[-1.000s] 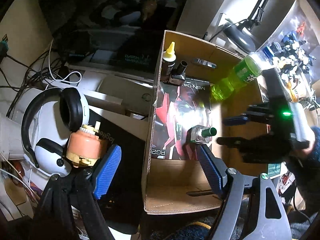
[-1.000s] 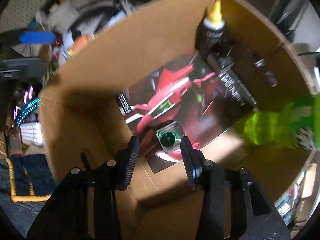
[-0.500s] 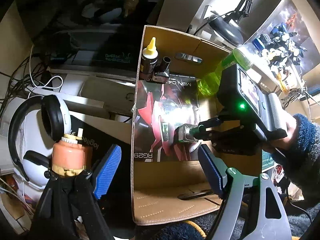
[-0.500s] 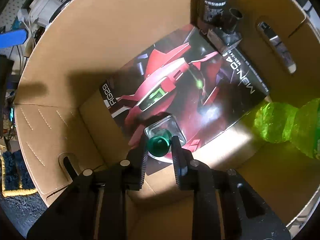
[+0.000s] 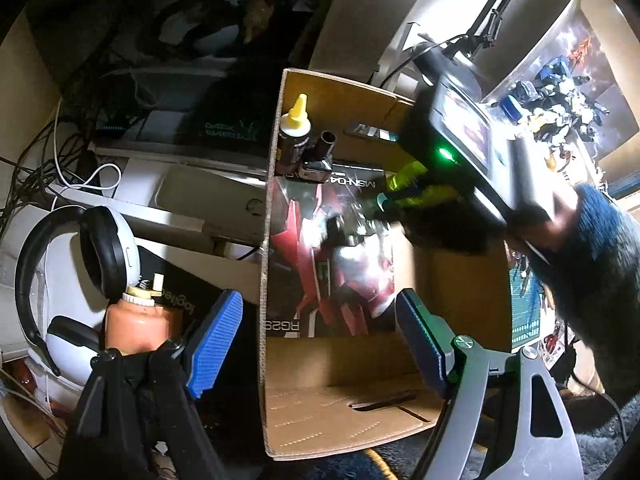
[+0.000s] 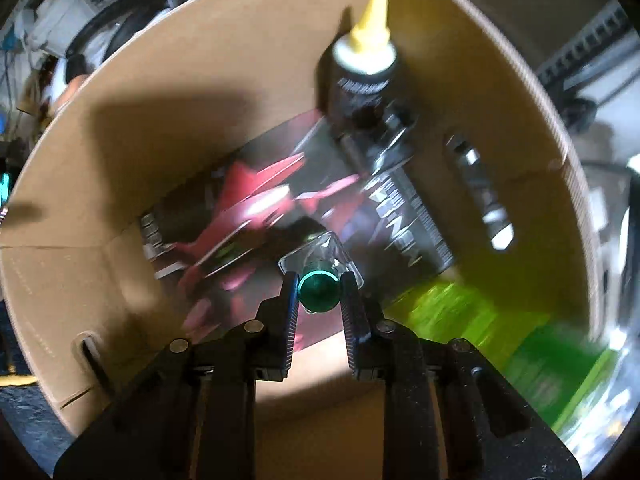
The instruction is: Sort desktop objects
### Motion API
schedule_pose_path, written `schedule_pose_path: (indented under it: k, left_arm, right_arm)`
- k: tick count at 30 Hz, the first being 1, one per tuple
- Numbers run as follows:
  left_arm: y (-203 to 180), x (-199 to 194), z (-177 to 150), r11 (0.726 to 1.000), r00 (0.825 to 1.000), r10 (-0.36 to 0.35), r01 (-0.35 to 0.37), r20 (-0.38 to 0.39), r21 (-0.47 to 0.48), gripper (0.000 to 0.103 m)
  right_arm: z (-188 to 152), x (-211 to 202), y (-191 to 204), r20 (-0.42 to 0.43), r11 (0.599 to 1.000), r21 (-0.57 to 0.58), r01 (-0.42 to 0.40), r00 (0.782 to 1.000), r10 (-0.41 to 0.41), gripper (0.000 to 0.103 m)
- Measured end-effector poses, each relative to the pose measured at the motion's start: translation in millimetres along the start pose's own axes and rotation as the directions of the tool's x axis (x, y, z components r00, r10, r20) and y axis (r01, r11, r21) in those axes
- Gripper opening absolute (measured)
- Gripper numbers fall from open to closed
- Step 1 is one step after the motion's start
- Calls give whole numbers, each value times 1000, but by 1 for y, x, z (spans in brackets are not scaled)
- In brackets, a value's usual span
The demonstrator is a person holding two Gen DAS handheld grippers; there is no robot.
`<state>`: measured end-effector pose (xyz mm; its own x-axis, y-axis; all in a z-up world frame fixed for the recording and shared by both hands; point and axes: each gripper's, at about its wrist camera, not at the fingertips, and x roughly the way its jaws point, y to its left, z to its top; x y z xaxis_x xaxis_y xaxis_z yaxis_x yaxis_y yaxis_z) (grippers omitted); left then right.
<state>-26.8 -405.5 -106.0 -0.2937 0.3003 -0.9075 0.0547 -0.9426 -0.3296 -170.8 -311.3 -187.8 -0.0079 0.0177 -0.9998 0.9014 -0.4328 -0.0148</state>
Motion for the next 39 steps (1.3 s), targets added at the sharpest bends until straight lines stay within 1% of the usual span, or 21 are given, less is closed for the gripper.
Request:
schedule_pose_path:
  k: [5, 10, 16, 18, 19, 20, 23, 25, 27, 28, 29, 30, 31, 32, 33, 35, 37, 38, 39]
  left_arm:
    - [-4, 0, -5, 1000, 1000, -7, 7, -12, -11, 80]
    - [-5, 0, -9, 1000, 1000, -10, 10, -18, -26, 80]
    - [-9, 1, -9, 1000, 1000, -5, 4, -23, -26, 80]
    - [-14, 1, -8, 1000, 1000, -6, 6, -21, -19, 80]
    - [-17, 2, -7, 1000, 1000, -7, 6, -18, -14, 80]
    - [-19, 2, -7, 1000, 1000, -8, 7, -15, -9, 80]
    - [-33, 9, -4, 1000, 1000, -20, 20, -4, 0, 80]
    - [-45, 16, -1, 1000, 999, -27, 27, 29, -4, 80]
    - [-52, 26, 2, 998, 997, -37, 41, 73, -49, 79]
    - [-55, 32, 3, 995, 995, -46, 53, 90, -80, 78]
    - [-58, 41, 7, 992, 993, -60, 71, 102, -103, 76]
    - [-62, 51, 11, 989, 991, -75, 89, 113, -120, 69]
    - [-65, 62, 15, 988, 990, -78, 92, 114, -127, 49]
    - [-67, 73, 20, 988, 991, -75, 88, 110, -127, 32]
    - [-69, 84, 25, 988, 992, -72, 85, 106, -126, 28]
    - [-68, 110, 36, 989, 996, -41, 52, 83, -139, 6]
    - [-63, 134, 45, 988, 998, -7, 16, 61, -152, 3]
    - [-60, 145, 50, 986, 999, -7, 14, 43, -164, 0]
    - [-57, 157, 55, 984, 1000, -15, 19, 20, -179, 0]
  right_arm:
    - [23, 10, -15, 0, 997, -27, 71, 997, -72, 19]
    - [35, 14, -25, 12, 998, -24, 65, 998, -65, 19]
    - [40, 8, -28, 11, 996, -42, 84, 996, -83, 20]
    - [40, 1, -28, 30, 993, -47, 104, 994, -103, 34]
    - [38, -6, -28, 50, 994, -44, 99, 994, -97, 45]
    - [37, -14, -27, 69, 995, -40, 91, 994, -88, 48]
    - [26, -49, -24, 128, 997, -14, 80, 989, -78, 51]
    - [13, -79, -21, 189, 997, 8, 79, 979, -79, 53]
    - [-4, -110, -19, 257, 996, 37, 81, 962, -88, 62]
    - [-18, -130, -18, 293, 994, 64, 86, 951, -101, 68]
    - [-34, -146, -18, 325, 992, 92, 89, 939, -115, 69]
    - [-50, -157, -18, 349, 989, 117, 89, 929, -125, 69]
    - [-65, -164, -20, 369, 986, 145, 85, 920, -134, 69]
    - [-79, -169, -22, 384, 981, 176, 80, 912, -143, 69]
    - [-92, -172, -24, 396, 976, 205, 70, 906, -148, 69]
    - [-117, -171, -27, 411, 965, 259, 39, 900, -147, 69]
    - [-143, -170, -29, 428, 950, 314, 4, 892, -145, 69]
    - [-153, -168, -30, 434, 942, 336, -17, 890, -139, 69]
    - [-164, -163, -30, 439, 932, 361, -45, 889, -127, 68]
